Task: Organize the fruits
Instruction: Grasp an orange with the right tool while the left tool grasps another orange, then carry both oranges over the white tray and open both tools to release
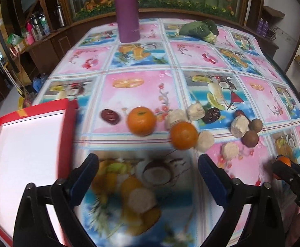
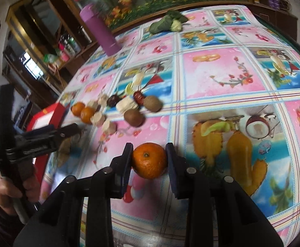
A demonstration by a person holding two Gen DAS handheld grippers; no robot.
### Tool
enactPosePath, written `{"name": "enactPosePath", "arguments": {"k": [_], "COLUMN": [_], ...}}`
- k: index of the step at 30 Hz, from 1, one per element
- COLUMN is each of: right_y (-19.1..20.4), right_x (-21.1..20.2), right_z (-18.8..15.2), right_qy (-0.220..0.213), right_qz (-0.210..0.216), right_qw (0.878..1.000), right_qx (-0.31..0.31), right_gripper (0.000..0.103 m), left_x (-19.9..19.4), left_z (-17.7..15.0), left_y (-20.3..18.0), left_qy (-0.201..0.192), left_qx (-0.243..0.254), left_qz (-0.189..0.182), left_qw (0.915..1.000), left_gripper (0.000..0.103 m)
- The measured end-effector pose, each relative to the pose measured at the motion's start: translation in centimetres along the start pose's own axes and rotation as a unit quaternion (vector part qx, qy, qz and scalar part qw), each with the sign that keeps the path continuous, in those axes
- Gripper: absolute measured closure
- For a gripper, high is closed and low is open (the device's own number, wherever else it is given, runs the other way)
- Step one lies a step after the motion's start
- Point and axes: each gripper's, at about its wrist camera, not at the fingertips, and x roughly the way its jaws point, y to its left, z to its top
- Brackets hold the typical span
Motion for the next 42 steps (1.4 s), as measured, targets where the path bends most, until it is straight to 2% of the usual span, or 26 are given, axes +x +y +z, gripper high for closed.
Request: {"name": "enactPosePath", "arguments": {"k": [5, 13, 16, 18, 20, 22, 26, 29, 42], "right_y": [0.0, -0.2, -0.2, -0.2, -0.2, -0.2, -0.1, 0.0, 0.7], "right_x": [-0.1, -0.2, -0.1, -0.1, -0.1, -0.1, 0.0, 0.0, 0.2], "right_z": [0.1, 0.1, 0.1, 0.1, 0.2, 0.2, 0.2, 0.2, 0.2], "right_qy": [-0.007, -0.010, -0.010, -0.010, -0.010, -0.009, -0.010, -0.012, -0.011], "right_qz": [0.001, 0.004, 0.003, 0.002, 0.001, 0.001, -0.002, -0.005, 0.009], "right_qw": [1.000, 1.000, 1.000, 1.000, 1.000, 1.000, 1.000, 1.000, 1.000], "right_qx": [-0.004, -0.002, -0.002, -0.001, -0.001, -0.003, -0.006, -0.007, -0.020], "right_gripper": [0.069, 0.069, 0.069, 0.069, 0.069, 0.069, 0.069, 0.069, 0.069], "left_x": [1.4, 2.3, 2.7, 2.7, 2.5, 2.4, 2.2, 2.0, -0.3], "left_z": [0.6, 1.6, 2.0, 1.9, 1.7, 1.6, 1.6, 1.4, -1.0], "left_y": [-0.7, -1.1, -1.2, -1.1, -0.9, -0.8, -0.6, -1.2, 0.6], "left_qy": [0.014, 0.020, 0.019, 0.016, 0.010, 0.007, 0.003, 0.001, -0.008], "left_qx": [0.006, -0.003, -0.011, -0.018, -0.016, -0.018, -0.025, -0.014, -0.019], "left_qz": [-0.003, -0.024, -0.041, -0.052, -0.046, -0.050, -0.077, -0.082, -0.099], "left_qw": [0.9999, 0.9995, 0.9989, 0.9984, 0.9988, 0.9986, 0.9967, 0.9966, 0.9949], "left_gripper": [0.016, 0.017, 0.021, 0.027, 0.039, 0.043, 0.061, 0.070, 0.073]}}
